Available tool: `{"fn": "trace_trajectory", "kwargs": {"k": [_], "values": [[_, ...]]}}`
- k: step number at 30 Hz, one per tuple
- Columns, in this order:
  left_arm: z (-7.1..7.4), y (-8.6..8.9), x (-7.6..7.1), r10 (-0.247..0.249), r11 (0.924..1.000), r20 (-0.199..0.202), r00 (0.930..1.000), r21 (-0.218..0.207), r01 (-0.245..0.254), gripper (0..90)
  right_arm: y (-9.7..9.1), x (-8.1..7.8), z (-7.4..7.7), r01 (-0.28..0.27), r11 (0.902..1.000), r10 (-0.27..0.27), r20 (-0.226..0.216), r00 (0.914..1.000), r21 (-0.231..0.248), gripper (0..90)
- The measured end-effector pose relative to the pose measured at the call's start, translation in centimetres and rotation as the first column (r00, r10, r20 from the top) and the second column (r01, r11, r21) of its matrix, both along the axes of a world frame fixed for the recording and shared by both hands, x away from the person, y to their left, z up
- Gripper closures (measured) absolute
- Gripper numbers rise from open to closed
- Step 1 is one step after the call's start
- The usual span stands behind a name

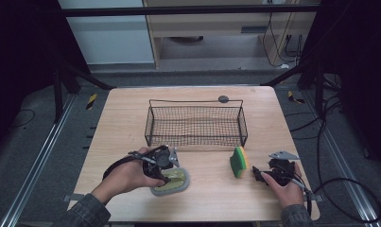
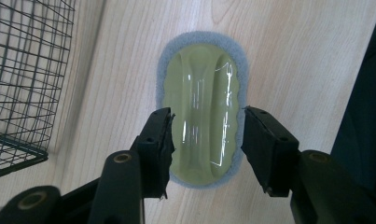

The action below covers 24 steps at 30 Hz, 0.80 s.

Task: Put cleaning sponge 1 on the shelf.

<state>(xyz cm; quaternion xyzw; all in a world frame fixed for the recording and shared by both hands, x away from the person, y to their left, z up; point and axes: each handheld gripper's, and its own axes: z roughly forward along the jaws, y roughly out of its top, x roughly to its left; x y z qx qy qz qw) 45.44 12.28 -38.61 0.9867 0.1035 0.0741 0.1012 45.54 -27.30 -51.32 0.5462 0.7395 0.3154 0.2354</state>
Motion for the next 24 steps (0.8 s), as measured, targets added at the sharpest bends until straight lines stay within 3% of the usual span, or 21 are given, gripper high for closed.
{"fn": "trace_trajectory", "kwargs": {"k": [7,19,24], "values": [[-1.5,-0.3,1.1,-0.009,0.9989,-0.056,0.9984,0.045,0.011,50.4,0.0,0.0,0.0,-0.001,1.0000,0.001,-0.001,1.0000,0.001,0.9],[-3.0,-1.2,1.9,-0.027,0.9952,-0.055,0.9981,0.092,0.032,52.3,0.0,0.0,0.0,-0.003,1.0000,0.004,-0.004,1.0000,0.004,0.9],[-3.3,-1.2,2.1,-0.021,0.9955,-0.068,0.9974,0.090,0.028,55.0,0.0,0.0,0.0,-0.005,1.0000,0.005,-0.003,1.0000,0.000,0.9]]}}
